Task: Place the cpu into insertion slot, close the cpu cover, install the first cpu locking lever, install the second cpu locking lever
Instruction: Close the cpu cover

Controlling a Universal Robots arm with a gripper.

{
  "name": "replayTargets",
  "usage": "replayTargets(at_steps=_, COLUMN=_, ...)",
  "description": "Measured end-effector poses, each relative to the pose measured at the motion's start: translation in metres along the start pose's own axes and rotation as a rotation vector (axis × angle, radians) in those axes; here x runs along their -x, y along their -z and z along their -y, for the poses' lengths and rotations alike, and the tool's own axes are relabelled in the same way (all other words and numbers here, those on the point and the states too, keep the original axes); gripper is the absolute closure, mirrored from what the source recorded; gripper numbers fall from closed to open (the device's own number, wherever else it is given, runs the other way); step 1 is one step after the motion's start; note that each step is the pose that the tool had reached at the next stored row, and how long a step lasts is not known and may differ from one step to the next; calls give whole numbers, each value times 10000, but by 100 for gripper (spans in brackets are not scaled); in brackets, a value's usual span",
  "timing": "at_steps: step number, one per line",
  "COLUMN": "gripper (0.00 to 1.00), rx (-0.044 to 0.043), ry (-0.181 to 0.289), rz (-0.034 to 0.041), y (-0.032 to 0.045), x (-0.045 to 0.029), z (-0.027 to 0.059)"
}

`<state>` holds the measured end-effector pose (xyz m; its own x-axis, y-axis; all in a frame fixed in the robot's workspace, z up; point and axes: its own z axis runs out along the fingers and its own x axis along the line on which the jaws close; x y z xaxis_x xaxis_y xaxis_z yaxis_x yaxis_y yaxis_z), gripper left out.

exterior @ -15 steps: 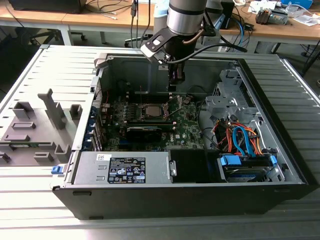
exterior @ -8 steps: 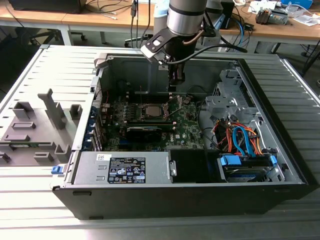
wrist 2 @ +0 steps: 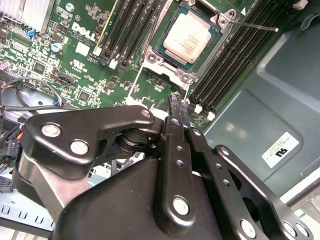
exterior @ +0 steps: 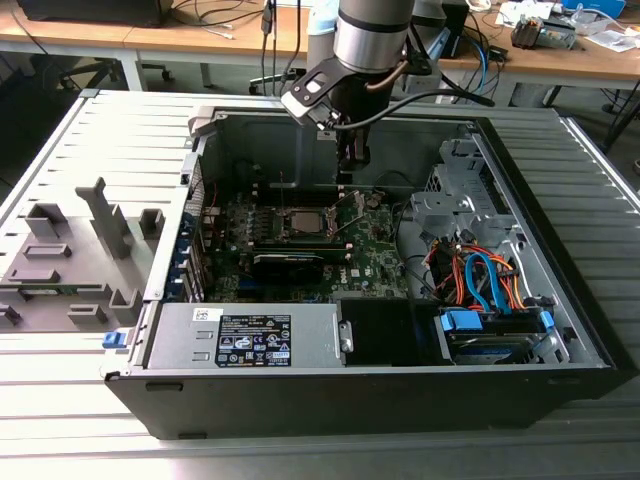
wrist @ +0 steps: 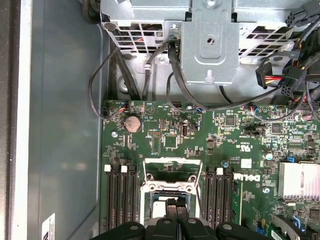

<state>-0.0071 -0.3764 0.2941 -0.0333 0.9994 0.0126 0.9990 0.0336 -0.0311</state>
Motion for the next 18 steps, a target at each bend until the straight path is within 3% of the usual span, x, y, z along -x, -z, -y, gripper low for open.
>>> replayTargets(at_steps=18, gripper=89, rx=-1, ry=0, rz=0, y=-44, x=16, z=-29)
